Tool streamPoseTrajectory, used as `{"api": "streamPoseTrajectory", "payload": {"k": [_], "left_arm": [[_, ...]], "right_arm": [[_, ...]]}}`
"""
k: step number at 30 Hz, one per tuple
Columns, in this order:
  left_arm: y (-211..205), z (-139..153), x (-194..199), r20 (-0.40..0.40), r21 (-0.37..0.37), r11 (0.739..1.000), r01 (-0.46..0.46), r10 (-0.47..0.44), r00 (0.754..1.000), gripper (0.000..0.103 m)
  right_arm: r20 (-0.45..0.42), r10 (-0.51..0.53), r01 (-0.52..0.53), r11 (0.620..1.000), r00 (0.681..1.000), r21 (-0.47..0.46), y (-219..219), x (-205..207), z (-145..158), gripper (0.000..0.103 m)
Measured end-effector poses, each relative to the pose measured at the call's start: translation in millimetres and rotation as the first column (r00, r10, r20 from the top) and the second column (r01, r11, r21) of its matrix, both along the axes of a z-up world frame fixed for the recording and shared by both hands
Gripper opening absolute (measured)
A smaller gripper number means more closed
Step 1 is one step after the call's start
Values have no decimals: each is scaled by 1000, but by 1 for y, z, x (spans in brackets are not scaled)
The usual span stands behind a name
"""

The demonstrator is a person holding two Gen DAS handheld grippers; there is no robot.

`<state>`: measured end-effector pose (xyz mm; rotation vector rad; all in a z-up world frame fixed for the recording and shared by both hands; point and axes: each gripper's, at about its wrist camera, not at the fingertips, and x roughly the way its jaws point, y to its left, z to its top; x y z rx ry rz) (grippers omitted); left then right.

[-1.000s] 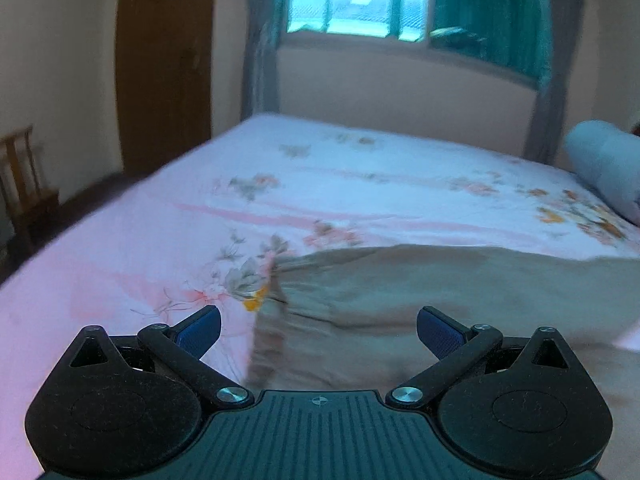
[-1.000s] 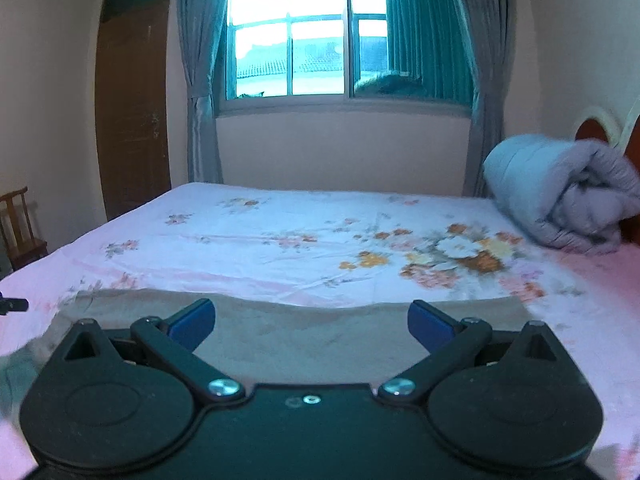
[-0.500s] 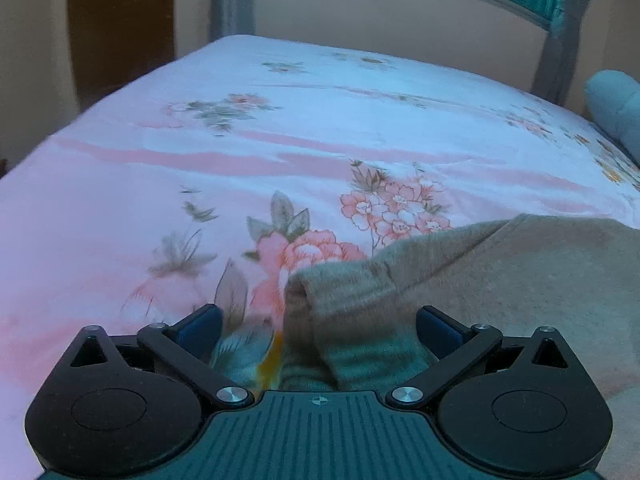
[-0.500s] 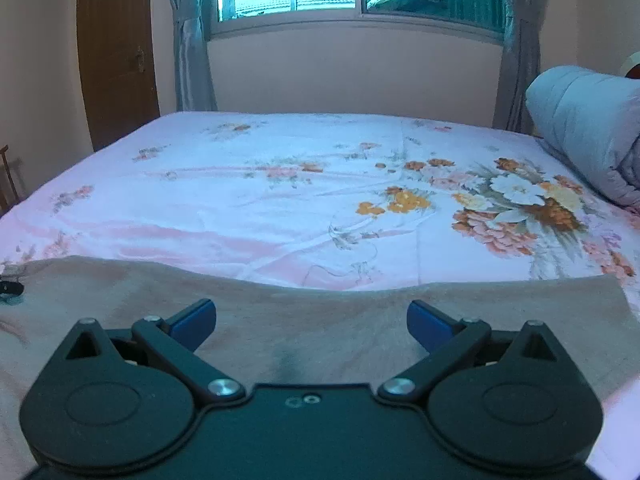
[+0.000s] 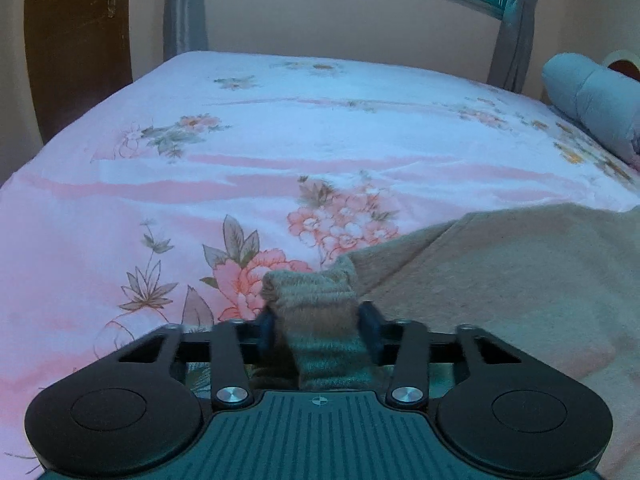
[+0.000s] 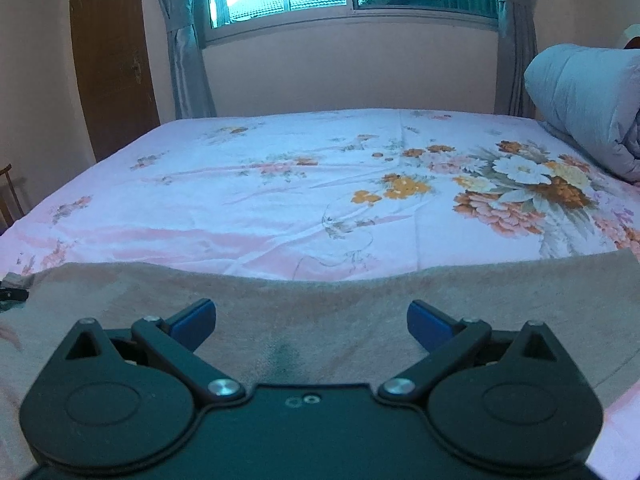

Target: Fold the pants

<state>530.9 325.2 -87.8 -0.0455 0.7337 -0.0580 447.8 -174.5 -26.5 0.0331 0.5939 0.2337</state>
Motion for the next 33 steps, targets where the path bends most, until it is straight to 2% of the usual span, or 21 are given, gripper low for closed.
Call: {"api": "streamPoseTrajectory", "payload": {"k": [1, 3, 5, 10, 13, 16, 18, 19, 24, 26, 31, 33], "left_arm": [[0, 6, -4, 12, -11, 1000, 8, -8, 1000, 30], [4, 13, -12, 26, -58, 998, 23, -22, 999, 15], [11, 20, -18, 40, -111, 994, 18, -14, 999, 14], [9, 28, -24, 71, -158, 987, -11, 23, 997, 13], [13, 38, -43, 173, -240, 971, -8, 51, 984, 12], [22, 45, -68, 251, -289, 957, 5, 70, 965, 12], [28, 47, -78, 271, -301, 953, 15, 70, 960, 12], [30, 48, -80, 275, -305, 952, 19, 69, 959, 12], [32, 50, -79, 274, -284, 958, 42, 39, 961, 11], [32, 48, -77, 267, -273, 961, 44, 32, 963, 11], [33, 45, -73, 253, -262, 964, 48, 21, 967, 11], [32, 44, -70, 243, -253, 966, 49, 15, 970, 11]], "right_arm": [[2, 0, 0, 1000, 1000, -1, -2, -2, 3, 97], [7, 6, -6, 1000, 1000, -6, -5, -5, 9, 97], [11, 17, -16, 1000, 1000, -13, -7, -6, 13, 97], [-4, 71, -71, 997, 997, -41, -3, 4, 15, 97], [-4, 157, -156, 985, 988, -66, 8, 14, 11, 96], [-5, 246, -244, 960, 969, -134, 24, 28, 4, 85], [6, 309, -302, 933, 951, -196, 37, 37, -1, 74], [1, 338, -329, 917, 941, -223, 43, 42, -5, 73], [-79, 431, -433, 846, 899, -312, 65, 72, -26, 49], [-106, 448, -455, 818, 888, -353, 69, 83, -33, 48], [-187, 496, -530, 783, 848, -325, 72, 104, -40, 48], [-219, 502, -547, 783, 837, -296, 70, 109, -42, 43]]}}
